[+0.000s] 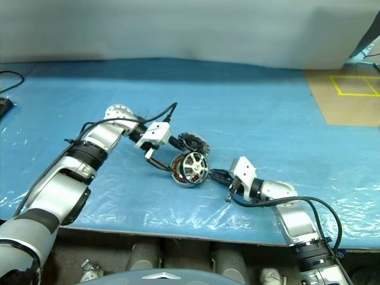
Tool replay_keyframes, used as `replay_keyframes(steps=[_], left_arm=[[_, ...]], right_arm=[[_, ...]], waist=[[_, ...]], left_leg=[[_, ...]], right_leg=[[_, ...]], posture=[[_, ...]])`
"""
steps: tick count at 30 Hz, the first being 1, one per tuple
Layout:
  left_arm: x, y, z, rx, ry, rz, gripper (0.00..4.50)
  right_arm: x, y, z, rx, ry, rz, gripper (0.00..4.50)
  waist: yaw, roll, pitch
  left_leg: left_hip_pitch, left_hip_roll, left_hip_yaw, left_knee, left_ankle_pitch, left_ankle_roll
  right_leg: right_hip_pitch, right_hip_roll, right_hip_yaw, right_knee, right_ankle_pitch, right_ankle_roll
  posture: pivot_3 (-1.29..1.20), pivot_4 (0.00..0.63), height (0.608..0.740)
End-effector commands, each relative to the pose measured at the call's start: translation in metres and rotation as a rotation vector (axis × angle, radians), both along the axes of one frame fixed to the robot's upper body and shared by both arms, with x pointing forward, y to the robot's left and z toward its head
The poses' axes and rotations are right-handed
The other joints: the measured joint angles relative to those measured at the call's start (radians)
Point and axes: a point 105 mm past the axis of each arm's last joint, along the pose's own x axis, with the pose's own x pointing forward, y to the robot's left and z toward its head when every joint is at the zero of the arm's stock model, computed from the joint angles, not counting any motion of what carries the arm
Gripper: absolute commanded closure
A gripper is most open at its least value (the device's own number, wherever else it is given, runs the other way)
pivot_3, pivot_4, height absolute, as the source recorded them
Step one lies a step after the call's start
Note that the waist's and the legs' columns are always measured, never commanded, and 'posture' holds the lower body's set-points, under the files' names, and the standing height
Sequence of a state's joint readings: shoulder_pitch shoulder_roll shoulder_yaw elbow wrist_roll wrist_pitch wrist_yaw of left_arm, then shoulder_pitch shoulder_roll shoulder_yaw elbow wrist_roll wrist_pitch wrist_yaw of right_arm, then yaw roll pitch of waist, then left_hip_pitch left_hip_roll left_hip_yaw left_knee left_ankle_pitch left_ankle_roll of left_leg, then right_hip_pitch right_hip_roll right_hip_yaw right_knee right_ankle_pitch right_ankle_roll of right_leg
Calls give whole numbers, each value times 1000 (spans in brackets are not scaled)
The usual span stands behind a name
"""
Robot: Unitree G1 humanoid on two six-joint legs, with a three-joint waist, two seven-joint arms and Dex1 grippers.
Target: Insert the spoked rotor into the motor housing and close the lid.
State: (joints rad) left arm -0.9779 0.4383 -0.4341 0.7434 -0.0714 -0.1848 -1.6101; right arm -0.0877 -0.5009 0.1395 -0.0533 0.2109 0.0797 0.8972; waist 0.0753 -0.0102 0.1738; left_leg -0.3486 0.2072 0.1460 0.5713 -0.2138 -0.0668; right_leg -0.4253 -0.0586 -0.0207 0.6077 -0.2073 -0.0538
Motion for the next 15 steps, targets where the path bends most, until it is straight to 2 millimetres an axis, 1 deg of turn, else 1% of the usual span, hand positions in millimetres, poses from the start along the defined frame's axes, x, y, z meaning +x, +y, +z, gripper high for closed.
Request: replay_keyframes(steps=[1, 8, 12, 15], left_arm=[[2, -1, 15, -39, -29, 0, 669], [-2, 8, 21, -67, -9, 24, 669], [-5, 16, 23, -95, 5, 49, 669], [-7, 21, 23, -121, 13, 83, 669]], right_arm=[[4, 6, 8, 11, -27, 9, 4284], [6, 5, 7, 11, -26, -2, 4284], [6, 0, 2, -5, -21, -18, 4284], [14, -8, 1, -22, -25, -58, 4284]], waist=[[0, 0, 0], [1, 0, 0], [0, 0, 0], [0, 0, 0]], left_leg=[[0, 0, 0, 0, 0, 0], [0, 0, 0, 0, 0, 0], [0, 0, 0, 0, 0, 0], [0, 0, 0, 0, 0, 0]], right_leg=[[0, 0, 0, 0, 0, 0], [0, 0, 0, 0, 0, 0], [0, 0, 0, 0, 0, 0], [0, 0, 0, 0, 0, 0]], posture=[[0, 150, 740], [0, 150, 740], [0, 150, 740], [0, 150, 740]])
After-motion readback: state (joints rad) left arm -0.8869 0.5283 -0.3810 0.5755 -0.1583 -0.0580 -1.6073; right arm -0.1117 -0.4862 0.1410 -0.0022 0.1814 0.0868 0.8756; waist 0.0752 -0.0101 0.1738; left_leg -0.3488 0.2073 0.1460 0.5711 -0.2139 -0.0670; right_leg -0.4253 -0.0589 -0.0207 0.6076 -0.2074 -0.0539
